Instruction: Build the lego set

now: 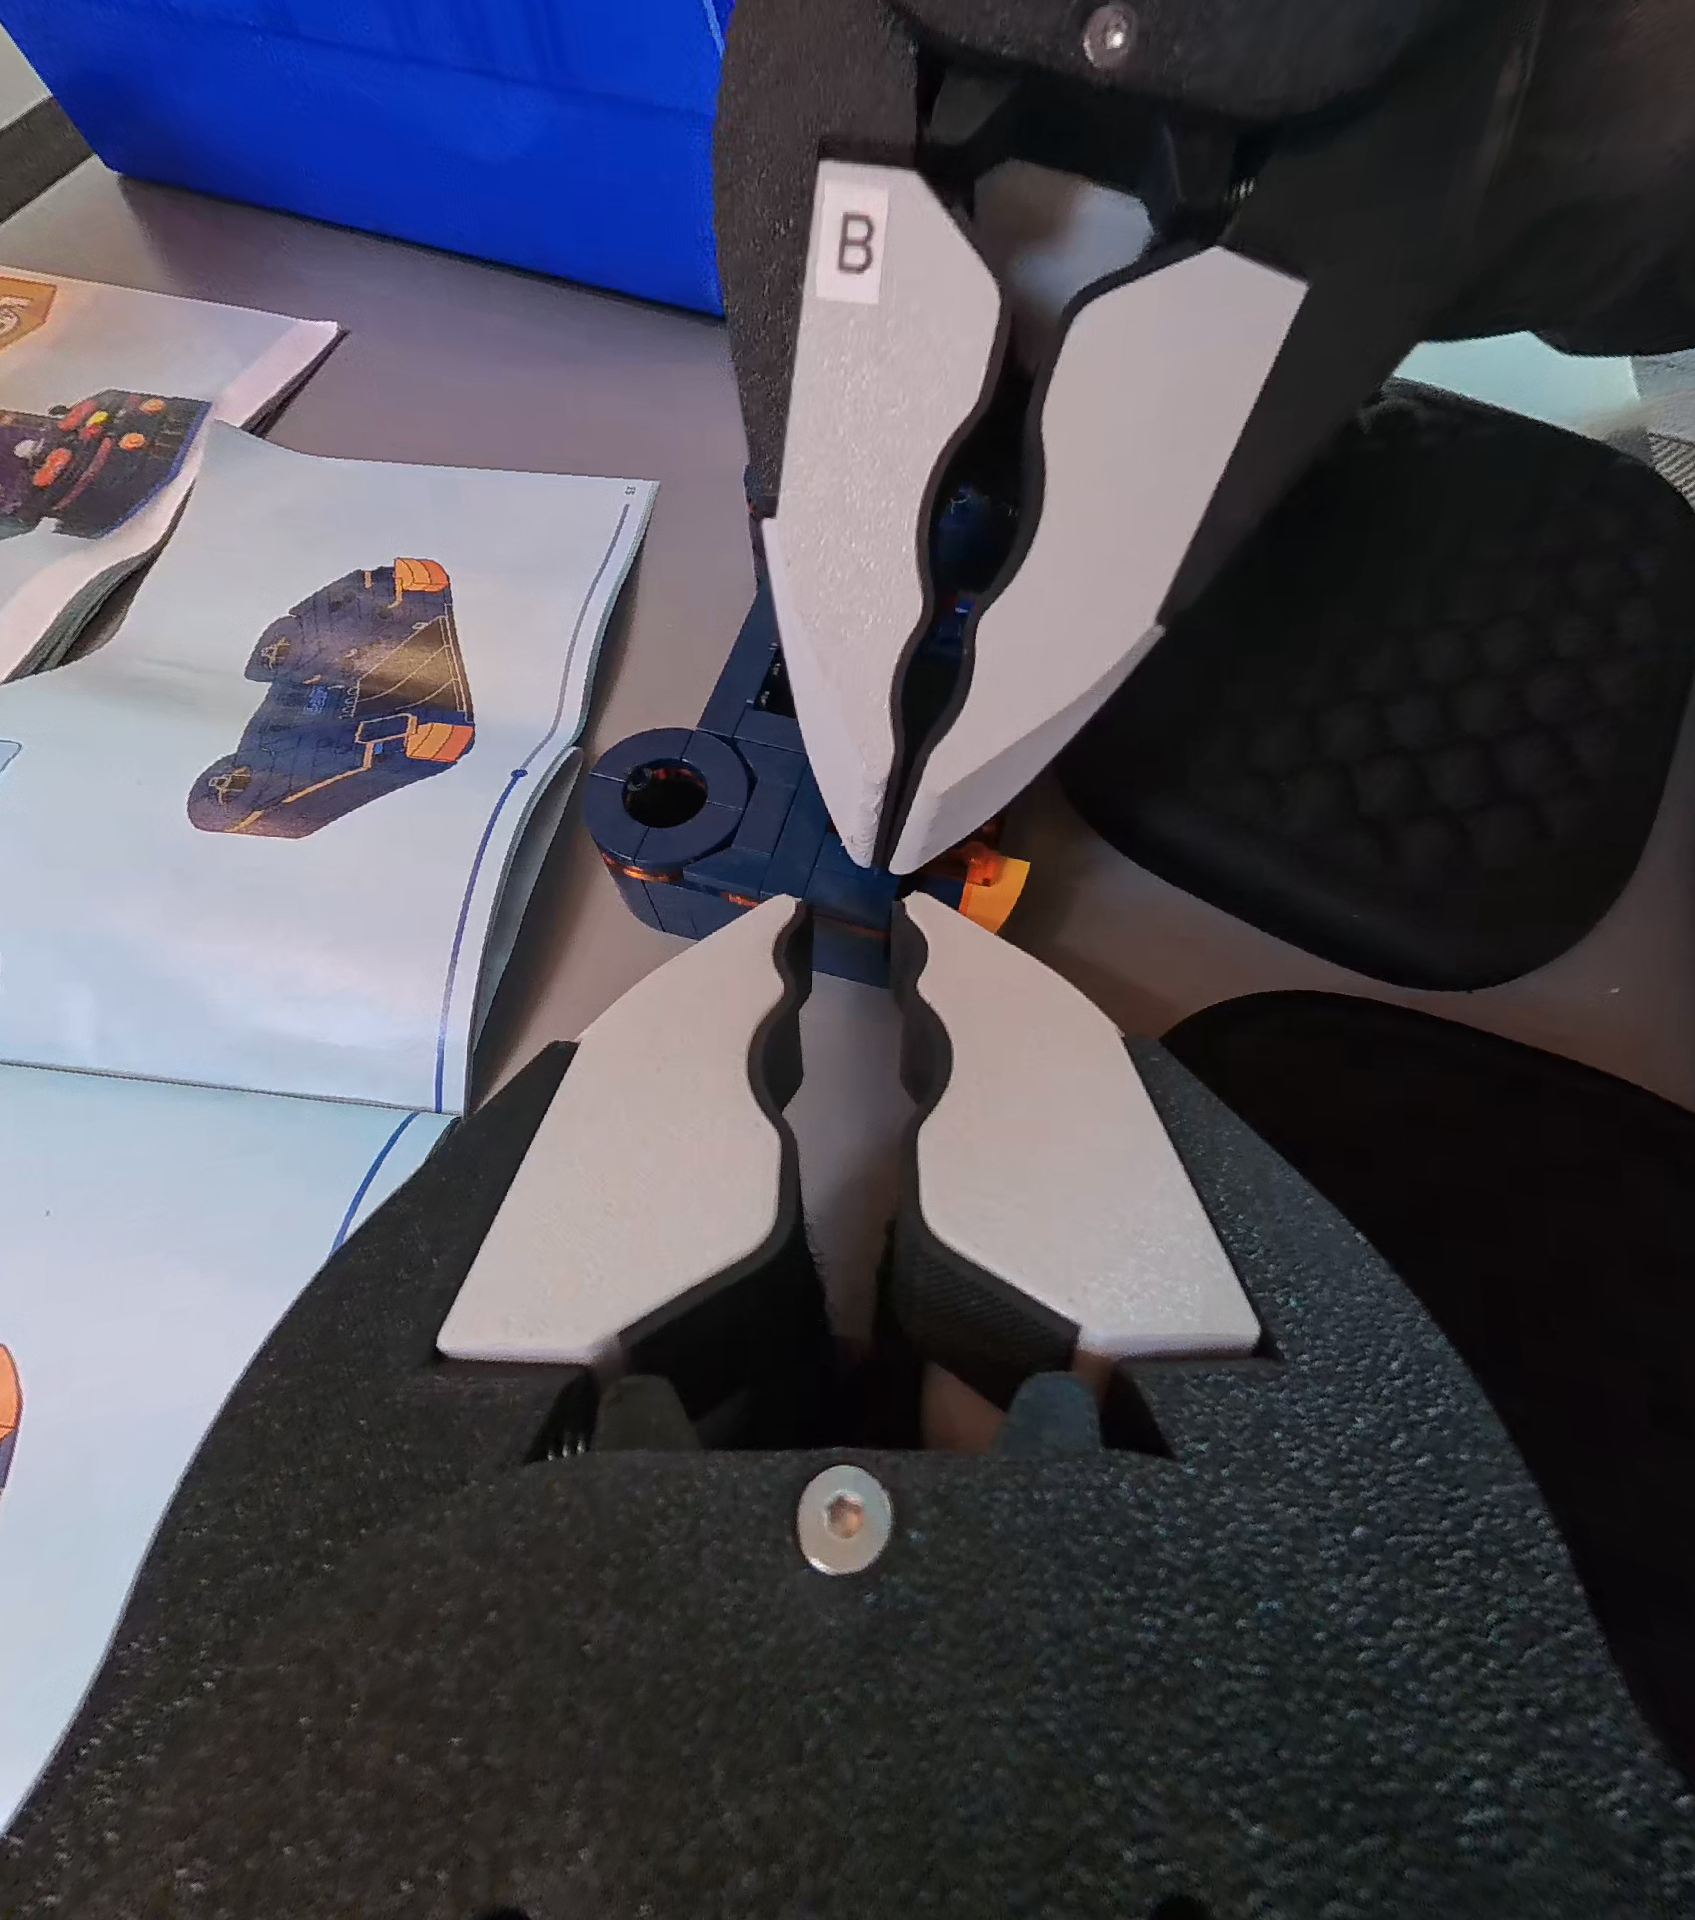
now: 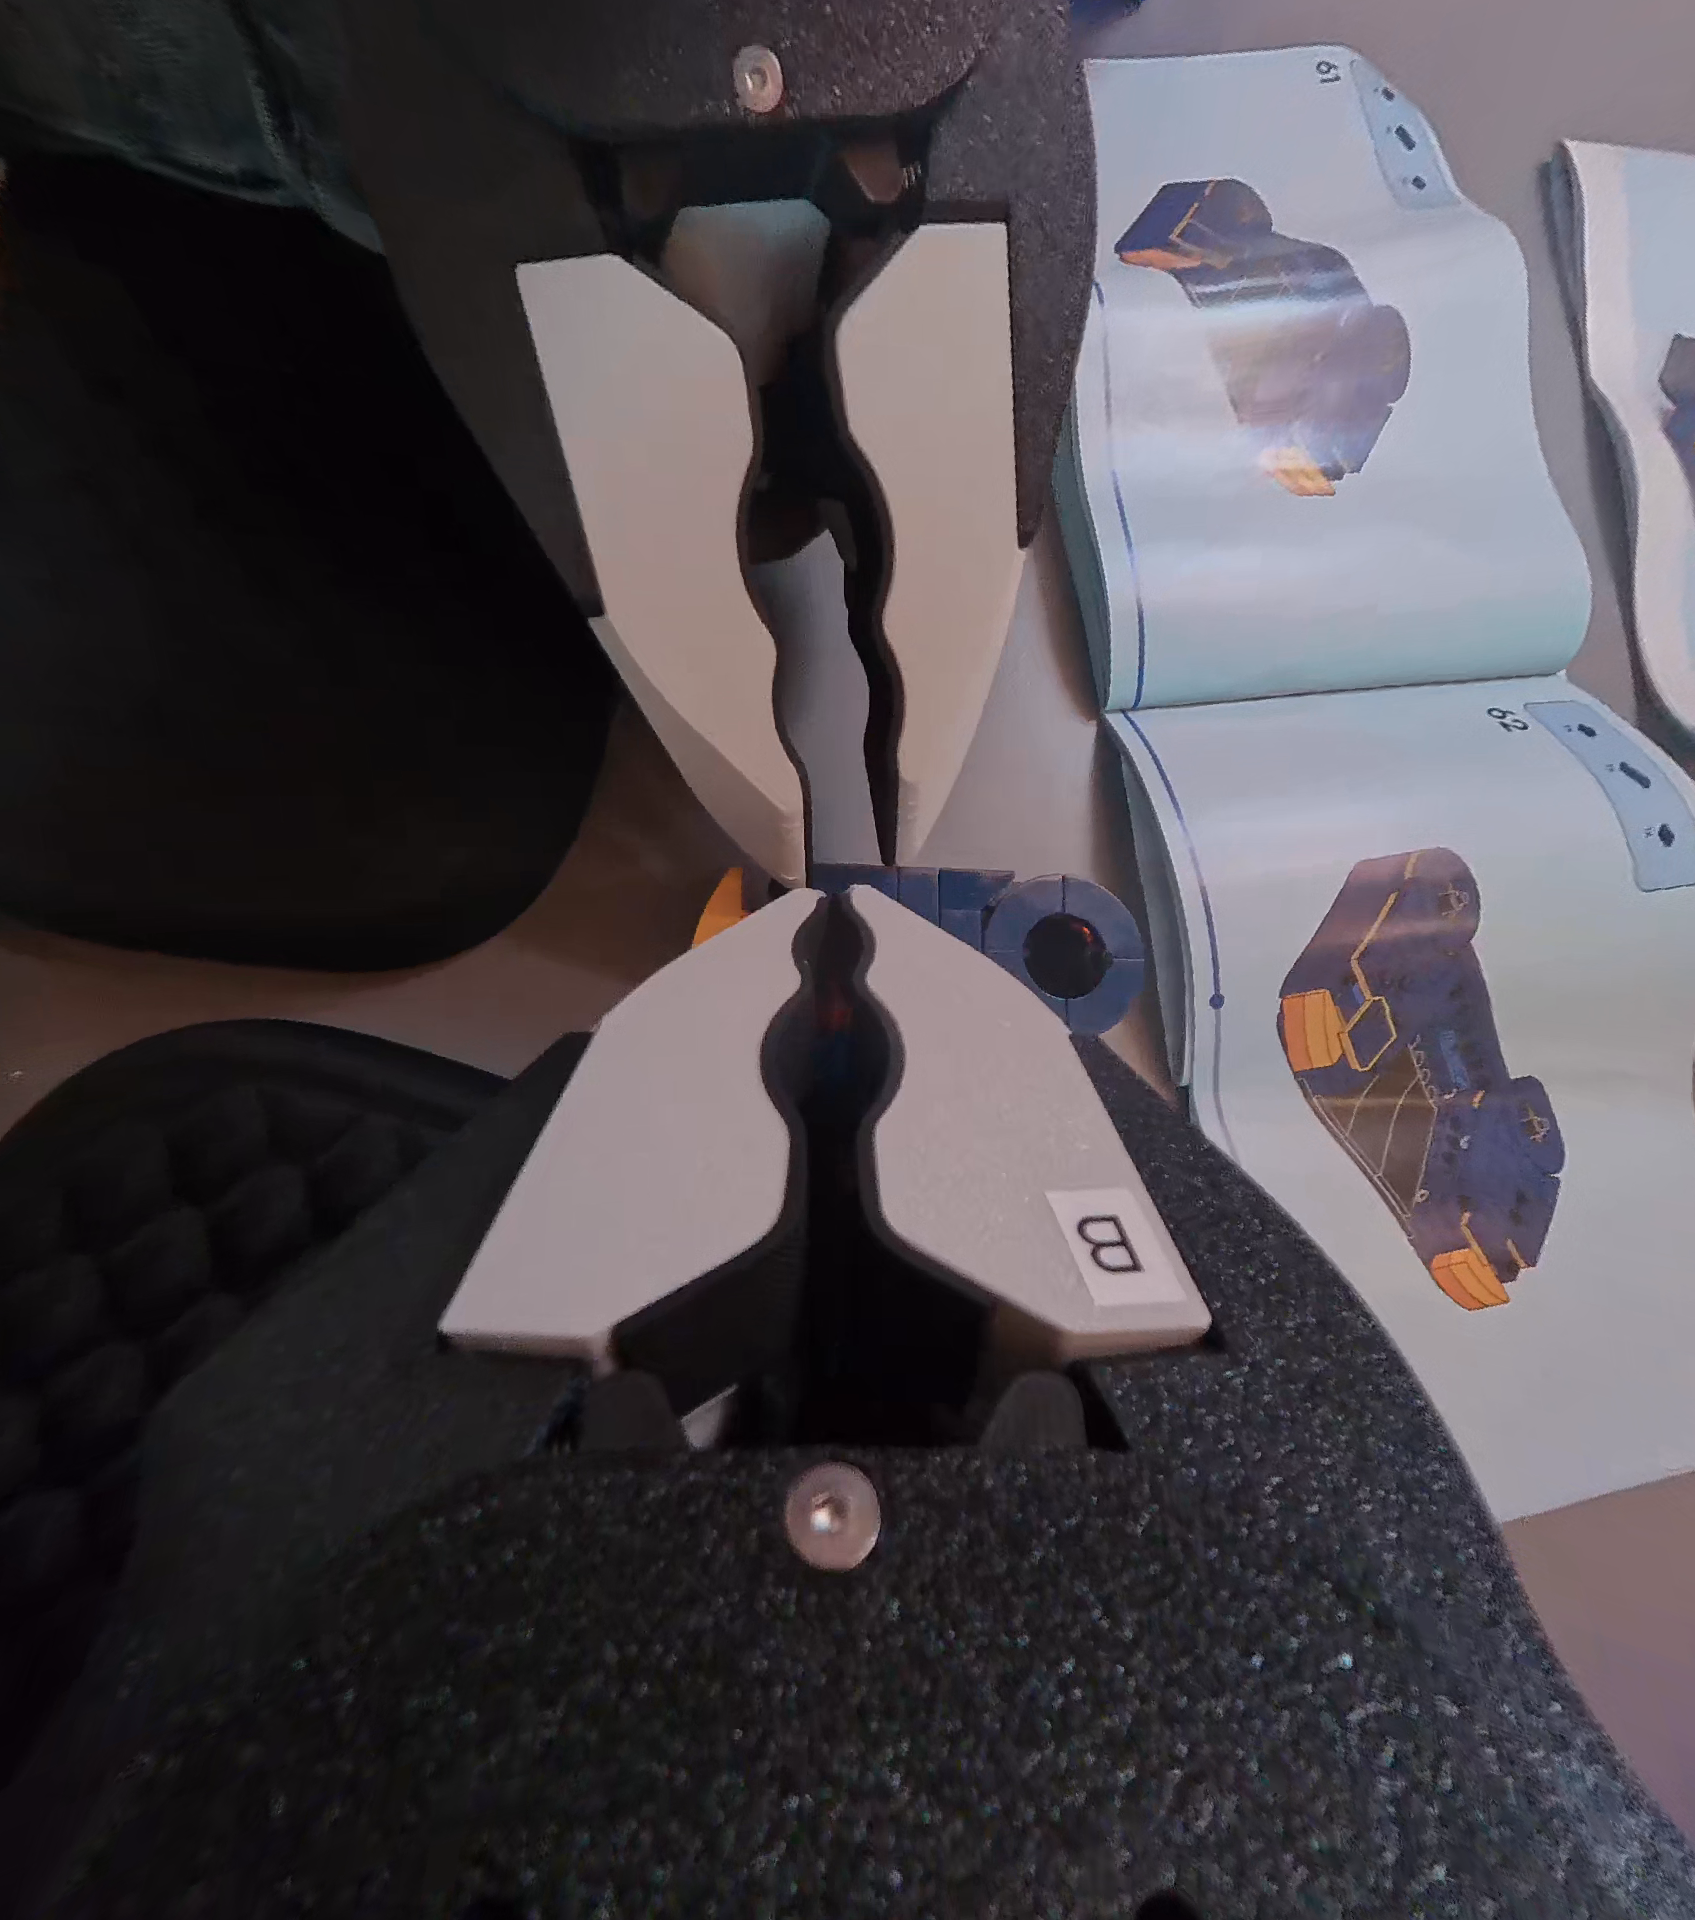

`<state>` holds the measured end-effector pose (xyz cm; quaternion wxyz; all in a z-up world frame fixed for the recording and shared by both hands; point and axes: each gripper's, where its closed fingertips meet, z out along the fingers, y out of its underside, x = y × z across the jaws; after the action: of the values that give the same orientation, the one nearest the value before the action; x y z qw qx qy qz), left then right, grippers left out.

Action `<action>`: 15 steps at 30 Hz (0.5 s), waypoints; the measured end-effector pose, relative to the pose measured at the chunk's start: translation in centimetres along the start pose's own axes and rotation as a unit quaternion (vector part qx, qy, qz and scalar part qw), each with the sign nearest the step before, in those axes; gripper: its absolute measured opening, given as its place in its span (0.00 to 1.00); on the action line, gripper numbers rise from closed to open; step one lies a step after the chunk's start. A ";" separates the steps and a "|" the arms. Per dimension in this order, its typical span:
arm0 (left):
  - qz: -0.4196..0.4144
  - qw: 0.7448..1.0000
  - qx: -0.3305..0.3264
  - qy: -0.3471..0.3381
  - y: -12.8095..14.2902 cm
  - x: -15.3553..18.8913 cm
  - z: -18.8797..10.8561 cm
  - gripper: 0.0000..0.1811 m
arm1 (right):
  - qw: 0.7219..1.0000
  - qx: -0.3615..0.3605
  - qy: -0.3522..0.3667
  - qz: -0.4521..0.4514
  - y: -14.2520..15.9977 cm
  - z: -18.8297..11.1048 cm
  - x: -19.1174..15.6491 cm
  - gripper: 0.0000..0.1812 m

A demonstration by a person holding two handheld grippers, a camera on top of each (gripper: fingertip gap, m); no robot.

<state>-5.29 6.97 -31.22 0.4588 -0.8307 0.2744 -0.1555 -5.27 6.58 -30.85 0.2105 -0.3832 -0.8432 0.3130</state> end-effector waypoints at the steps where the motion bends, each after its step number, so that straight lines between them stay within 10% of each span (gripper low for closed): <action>1: 0.000 1.000 0.000 0.000 0.0 0.0 0.0 0.08 | 1.000 -0.001 0.004 -0.005 -0.1 0.0 0.0 0.01; 7: 0.000 1.000 0.006 -0.007 -0.1 -0.2 -0.2 0.09 | 0.984 0.167 0.041 0.052 -4.0 -4.8 1.9 0.00; 15: 0.013 0.999 0.028 0.016 -0.5 0.4 -0.6 0.09 | 0.978 0.173 0.086 0.079 -0.8 -5.0 1.5 0.06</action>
<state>-5.12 6.54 -30.45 0.4791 -0.8115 0.2880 -0.1704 -3.59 9.16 -26.53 0.3198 -0.4317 -0.7223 0.4356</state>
